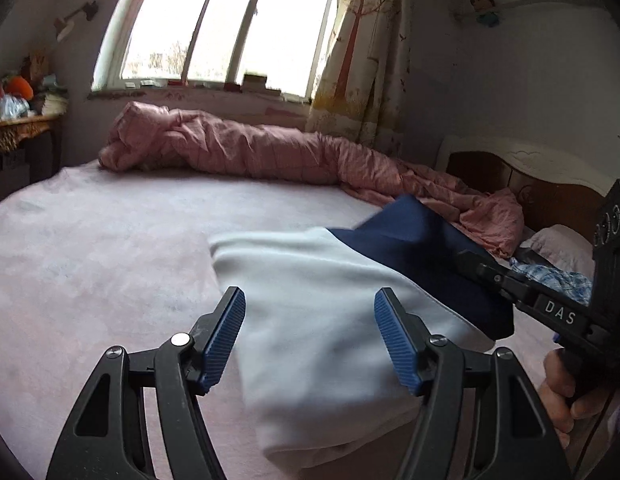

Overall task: Fold large clothes
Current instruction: 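Lift the bundle with both tools and carry it toward the headboard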

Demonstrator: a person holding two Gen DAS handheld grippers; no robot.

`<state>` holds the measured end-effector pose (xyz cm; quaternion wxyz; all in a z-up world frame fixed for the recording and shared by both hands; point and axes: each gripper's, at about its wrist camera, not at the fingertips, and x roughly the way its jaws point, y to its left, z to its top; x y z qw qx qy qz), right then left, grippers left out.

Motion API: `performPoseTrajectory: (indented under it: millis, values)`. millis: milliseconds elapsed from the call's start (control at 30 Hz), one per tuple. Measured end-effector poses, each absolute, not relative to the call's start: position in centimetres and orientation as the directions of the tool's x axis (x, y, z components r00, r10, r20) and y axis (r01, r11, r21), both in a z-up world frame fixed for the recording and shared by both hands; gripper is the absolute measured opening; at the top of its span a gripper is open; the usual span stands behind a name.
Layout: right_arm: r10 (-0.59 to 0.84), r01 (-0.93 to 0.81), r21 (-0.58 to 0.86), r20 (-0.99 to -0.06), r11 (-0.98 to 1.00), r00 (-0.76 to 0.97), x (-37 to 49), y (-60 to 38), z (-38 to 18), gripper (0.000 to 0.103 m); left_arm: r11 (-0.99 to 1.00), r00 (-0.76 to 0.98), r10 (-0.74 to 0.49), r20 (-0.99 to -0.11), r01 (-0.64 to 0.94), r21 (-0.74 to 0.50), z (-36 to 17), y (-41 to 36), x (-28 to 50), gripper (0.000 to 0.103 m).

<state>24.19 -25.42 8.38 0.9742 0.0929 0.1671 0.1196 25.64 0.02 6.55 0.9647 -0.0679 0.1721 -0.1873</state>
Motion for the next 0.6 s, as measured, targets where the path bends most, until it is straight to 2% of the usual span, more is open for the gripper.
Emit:
performPoseTrajectory:
  millis: [67,100,167,233,333,400,433,467,533,567,600]
  values:
    - [0.168,-0.113,0.197,-0.292,0.974,0.941,23.1,-25.6,8.8,0.004,0.94,0.898,-0.336,-0.285,0.3,-0.165,7.1,0.2,25.2,0.075]
    - [0.142,-0.08,0.2,-0.314,0.976,0.939,23.4,-25.8,8.6,0.004,0.942,0.895,-0.33,-0.301,0.291,-0.168,7.0,0.2,25.4,0.076]
    - [0.124,-0.041,0.205,-0.413,0.978,0.902,25.2,-26.4,7.5,0.004,0.929,0.854,-0.366,-0.37,0.309,-0.206,6.2,0.1,26.7,0.076]
    - [0.166,-0.024,0.275,-0.505,0.961,0.847,26.7,-27.3,6.0,0.004,0.924,0.813,-0.379,-0.442,0.303,-0.234,5.1,-0.1,28.1,0.079]
    - [0.189,-0.016,0.315,-0.525,0.949,0.83,27.1,-28.2,5.8,0.005,0.905,0.778,-0.41,-0.476,0.281,-0.321,4.6,1.0,29.1,0.095]
    - [0.184,-0.007,0.312,-0.539,0.95,0.822,27.3,-28.4,5.6,0.011,0.868,0.728,-0.467,-0.502,0.267,-0.419,3.5,1.7,30.0,0.103]
    - [0.16,0.008,0.295,-0.54,0.955,0.826,27.2,-28.3,5.5,0.022,0.842,0.702,-0.504,-0.503,0.268,-0.468,3.0,2.0,30.5,0.103]
    - [0.135,0.022,0.273,-0.541,0.962,0.83,27.3,-28.5,5.5,0.041,0.82,0.681,-0.534,-0.501,0.272,-0.504,2.7,2.2,30.9,0.103]
    - [0.085,0.057,0.243,-0.536,0.968,0.84,27.4,-28.3,5.6,0.06,0.809,0.665,-0.549,-0.506,0.271,-0.522,2.4,2.2,31.0,0.103]
    - [0.093,0.06,0.262,-0.535,0.963,0.84,27.5,-28.6,5.6,0.067,0.813,0.667,-0.546,-0.507,0.276,-0.513,2.4,2.1,30.8,0.103]
    - [0.131,0.049,0.313,-0.528,0.948,0.839,27.5,-29.3,5.5,0.07,0.818,0.67,-0.542,-0.507,0.282,-0.501,2.5,1.8,30.7,0.103]
